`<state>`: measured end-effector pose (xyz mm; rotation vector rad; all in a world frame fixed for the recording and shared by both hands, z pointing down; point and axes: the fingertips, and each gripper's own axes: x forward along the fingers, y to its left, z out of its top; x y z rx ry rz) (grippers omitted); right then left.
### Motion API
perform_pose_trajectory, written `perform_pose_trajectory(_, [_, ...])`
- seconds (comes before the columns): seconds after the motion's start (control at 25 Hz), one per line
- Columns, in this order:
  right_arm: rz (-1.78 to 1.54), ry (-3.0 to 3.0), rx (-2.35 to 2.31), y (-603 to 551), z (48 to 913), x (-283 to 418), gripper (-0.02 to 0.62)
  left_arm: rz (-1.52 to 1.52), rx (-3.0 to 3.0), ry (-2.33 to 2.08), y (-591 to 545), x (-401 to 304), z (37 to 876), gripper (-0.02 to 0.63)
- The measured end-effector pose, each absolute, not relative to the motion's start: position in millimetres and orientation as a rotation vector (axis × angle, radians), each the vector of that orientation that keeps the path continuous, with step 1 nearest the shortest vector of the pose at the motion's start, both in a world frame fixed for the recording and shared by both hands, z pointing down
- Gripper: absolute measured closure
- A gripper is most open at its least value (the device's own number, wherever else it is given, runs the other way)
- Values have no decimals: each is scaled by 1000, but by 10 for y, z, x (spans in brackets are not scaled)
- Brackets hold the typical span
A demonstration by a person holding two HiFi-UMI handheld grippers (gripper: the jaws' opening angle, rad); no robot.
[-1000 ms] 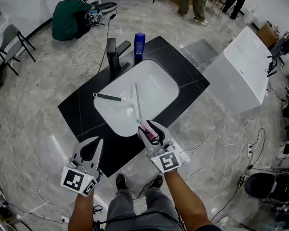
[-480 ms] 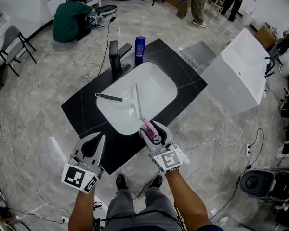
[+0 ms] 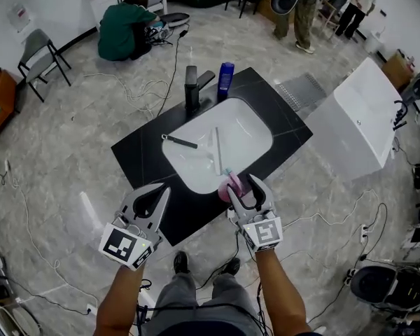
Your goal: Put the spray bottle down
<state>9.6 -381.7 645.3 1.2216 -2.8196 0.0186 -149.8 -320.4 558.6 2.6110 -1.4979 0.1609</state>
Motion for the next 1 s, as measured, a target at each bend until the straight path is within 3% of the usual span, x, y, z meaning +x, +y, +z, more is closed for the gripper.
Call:
perform_pose_trajectory(0.24, [-10,-2760,1326,-3725,5969,307,358,206,2661,-1473,-3065,-1593,5254,601])
perform_pose_trajectory(0.36, [-13,-2776,1330,-3553,5612,378,423,205,2684,-1482,-2924,-1660,5032,601])
perform_pose_trajectory(0.48, [-4,-2765,1317,-3363,5295,438,532,207,2691,-1479,-2765,-1730,4860,601])
perform_pose_trajectory(0.6, [38,-2764,1290,-3183,5021,470,567,223,2706,-1465,-2619,-1781,4693,601])
perform_pose_trajectory(1.0, [76,-2799,1249,-2577,4131,528,583,225,2876,-1346,-2184,-1585,4056,601])
